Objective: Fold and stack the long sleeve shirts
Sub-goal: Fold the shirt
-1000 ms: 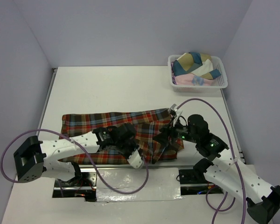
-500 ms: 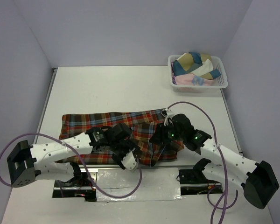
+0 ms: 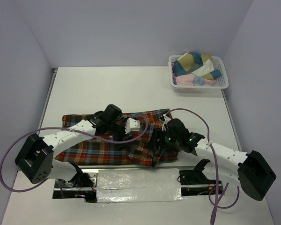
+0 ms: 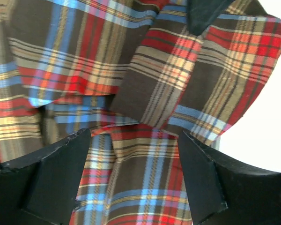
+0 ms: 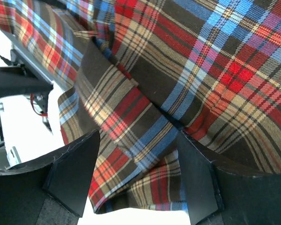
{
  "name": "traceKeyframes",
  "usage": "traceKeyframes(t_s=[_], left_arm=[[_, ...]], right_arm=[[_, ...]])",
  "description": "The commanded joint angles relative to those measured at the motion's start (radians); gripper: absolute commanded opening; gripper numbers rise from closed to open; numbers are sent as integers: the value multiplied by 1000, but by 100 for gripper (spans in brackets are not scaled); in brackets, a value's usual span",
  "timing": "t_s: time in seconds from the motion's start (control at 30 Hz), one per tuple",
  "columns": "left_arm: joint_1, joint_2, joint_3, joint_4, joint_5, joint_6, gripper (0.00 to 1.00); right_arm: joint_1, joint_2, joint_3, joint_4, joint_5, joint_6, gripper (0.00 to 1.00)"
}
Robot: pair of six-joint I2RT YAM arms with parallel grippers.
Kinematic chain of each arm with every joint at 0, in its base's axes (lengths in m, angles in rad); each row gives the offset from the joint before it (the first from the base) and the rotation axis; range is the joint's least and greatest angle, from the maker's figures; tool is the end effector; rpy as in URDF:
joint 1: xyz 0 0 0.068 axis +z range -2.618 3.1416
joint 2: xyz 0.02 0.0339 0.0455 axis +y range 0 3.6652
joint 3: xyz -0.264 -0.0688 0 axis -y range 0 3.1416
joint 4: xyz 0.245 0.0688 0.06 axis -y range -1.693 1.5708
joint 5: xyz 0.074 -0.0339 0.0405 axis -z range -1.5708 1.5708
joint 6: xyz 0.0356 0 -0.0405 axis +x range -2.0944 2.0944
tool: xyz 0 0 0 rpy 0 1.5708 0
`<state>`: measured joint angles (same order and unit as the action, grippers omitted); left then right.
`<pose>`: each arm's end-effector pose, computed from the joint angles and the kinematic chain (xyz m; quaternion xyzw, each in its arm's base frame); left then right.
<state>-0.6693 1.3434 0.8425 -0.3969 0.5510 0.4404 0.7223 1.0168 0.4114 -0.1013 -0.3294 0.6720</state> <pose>0.1996 -0.1817 0.2241 0.5549 0.7247 -0.2914 0.2863 0.1414 0.1399 0.1780 -0.0912 0.8938 0.3794 0.2211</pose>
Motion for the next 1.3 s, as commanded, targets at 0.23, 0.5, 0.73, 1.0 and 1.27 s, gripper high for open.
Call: traceKeyframes(t_s=[0.23,0.5,0.73,1.0,1.27], left_arm=[[-7,48,-49,240,99,-172,93],[-33,100,-60,329,75,-229,88],[-72,108,-72,323,151,-229,60],[-72,86,-66,302,148,-207,0],[-72,43,1,184,194,-45,0]], right_arm=[[43,153,3,147,-20,3,73],[46,216,41,166,-37,-46,65],[48,204,29,164,-46,-52,27],[48,119,56,80,-25,-129,15],[63,-59,73,-1,44,-233,0]])
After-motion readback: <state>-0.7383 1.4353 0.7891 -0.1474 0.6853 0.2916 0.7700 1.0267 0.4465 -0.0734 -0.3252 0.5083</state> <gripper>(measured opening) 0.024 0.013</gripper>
